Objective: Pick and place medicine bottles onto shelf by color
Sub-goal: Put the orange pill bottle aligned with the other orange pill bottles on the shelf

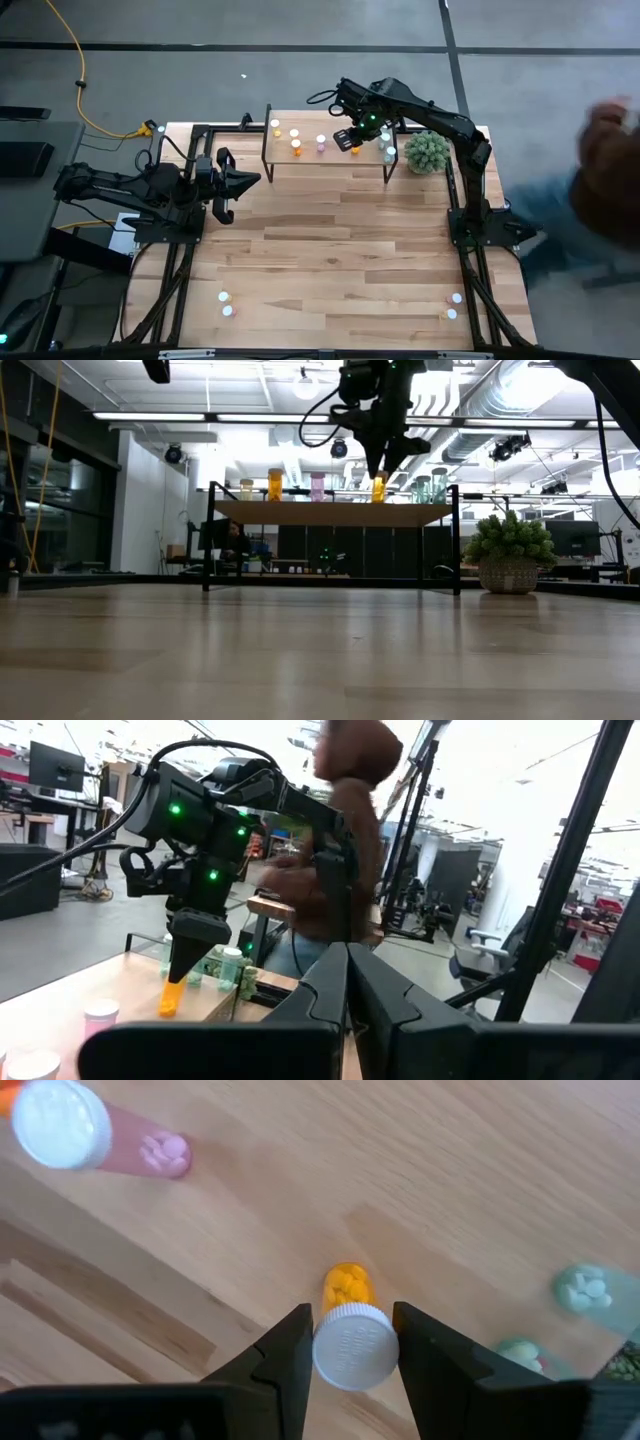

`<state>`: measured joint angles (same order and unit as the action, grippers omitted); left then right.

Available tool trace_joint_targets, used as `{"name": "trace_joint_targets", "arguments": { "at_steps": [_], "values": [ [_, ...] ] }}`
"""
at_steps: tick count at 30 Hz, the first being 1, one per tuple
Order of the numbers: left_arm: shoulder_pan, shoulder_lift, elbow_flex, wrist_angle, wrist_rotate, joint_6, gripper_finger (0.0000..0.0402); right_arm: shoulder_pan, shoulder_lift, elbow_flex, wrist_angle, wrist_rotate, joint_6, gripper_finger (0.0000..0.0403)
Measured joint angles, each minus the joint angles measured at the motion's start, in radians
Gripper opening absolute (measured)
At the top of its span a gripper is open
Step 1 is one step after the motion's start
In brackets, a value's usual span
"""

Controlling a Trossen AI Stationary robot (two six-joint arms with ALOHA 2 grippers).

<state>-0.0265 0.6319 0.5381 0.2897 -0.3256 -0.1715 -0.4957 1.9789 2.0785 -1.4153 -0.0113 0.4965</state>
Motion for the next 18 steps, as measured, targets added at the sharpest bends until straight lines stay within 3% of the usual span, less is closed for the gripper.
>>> {"name": "trace_joint_targets", "arguments": {
  "at_steps": [18],
  "values": [
    [0.0,0.0,0.0,0.0,0.0,0.063,0.0,0.001,0.0,0.0,0.024,-0.017,-0.024,0.0139]
  ]
}}
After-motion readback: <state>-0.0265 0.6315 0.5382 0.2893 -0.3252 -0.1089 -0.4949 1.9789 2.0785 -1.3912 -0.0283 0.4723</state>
